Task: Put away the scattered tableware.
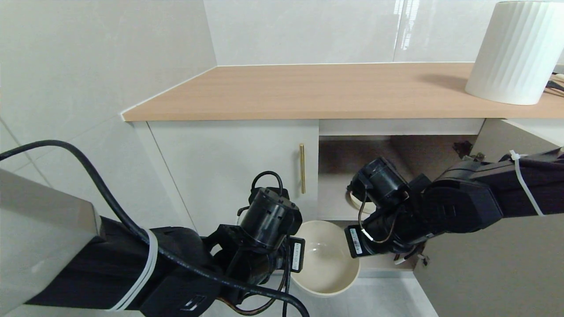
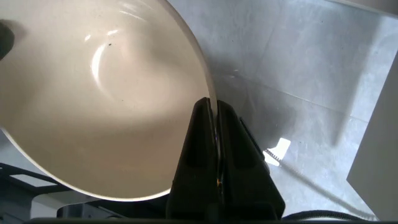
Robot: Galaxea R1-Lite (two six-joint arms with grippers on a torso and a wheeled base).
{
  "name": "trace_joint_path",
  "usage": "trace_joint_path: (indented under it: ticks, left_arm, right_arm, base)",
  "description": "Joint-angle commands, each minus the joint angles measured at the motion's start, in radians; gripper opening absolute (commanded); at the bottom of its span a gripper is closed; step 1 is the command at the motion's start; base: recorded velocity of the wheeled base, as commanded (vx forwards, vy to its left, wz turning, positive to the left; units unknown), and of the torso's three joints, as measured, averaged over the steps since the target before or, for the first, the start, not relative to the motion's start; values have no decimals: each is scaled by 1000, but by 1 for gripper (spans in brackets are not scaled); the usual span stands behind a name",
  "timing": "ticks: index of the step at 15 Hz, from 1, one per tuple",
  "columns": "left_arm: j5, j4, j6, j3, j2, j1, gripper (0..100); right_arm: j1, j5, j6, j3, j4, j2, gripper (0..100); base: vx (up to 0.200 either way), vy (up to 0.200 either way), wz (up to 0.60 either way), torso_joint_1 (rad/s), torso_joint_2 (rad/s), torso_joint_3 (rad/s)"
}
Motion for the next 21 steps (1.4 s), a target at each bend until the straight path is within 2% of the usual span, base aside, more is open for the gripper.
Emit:
trace_joint_path:
  ticks: [1, 5, 6, 9, 11, 13, 16, 18, 20, 21]
  left_arm:
    - [1, 0, -1, 0, -1, 0, 0]
    - [1, 0, 1, 6, -2, 0, 0]
    - [1, 0, 1, 6, -4, 0, 100]
    - [1, 0, -1, 6, -30, 1, 100]
    - [1, 0, -1, 6, -36, 3, 100]
    - [1, 0, -1, 8, -36, 4, 100]
    - [1, 0, -1, 8, -47, 4, 100]
    - [1, 0, -1, 8, -48, 6, 100]
    - [1, 0, -1, 8, -45, 6, 100]
    - [1, 0, -1, 8, -45, 6, 100]
  right_arm:
    - [0, -1, 0, 0, 0, 1, 0]
    - [0, -1, -1, 1, 0, 3, 0]
    - [0, -1, -1, 1, 0, 3, 0]
    - [-17, -18, 3, 4, -4, 1, 0]
    - [-57, -87, 9, 6, -21, 14, 0]
    - [-106, -136, 29, 36, -121, 29, 0]
    - [-228, -165, 17, 135, -463, 100, 0]
    - [-265, -167, 14, 133, -515, 123, 0]
    - [-327, -192, 8, 131, -656, 176, 0]
    - [-331, -192, 3, 131, -671, 181, 0]
  base:
    - [0, 0, 0, 0, 0, 0]
    - [0, 0, 0, 0, 0, 0]
    - [0, 0, 0, 0, 0, 0]
    - [0, 0, 0, 0, 0, 0]
    - [0, 0, 0, 0, 0, 0]
    - [0, 0, 0, 0, 0, 0]
    - [0, 0, 0, 0, 0, 0]
    - [0, 0, 0, 0, 0, 0]
    - [0, 0, 0, 0, 0, 0]
    - [0, 0, 0, 0, 0, 0]
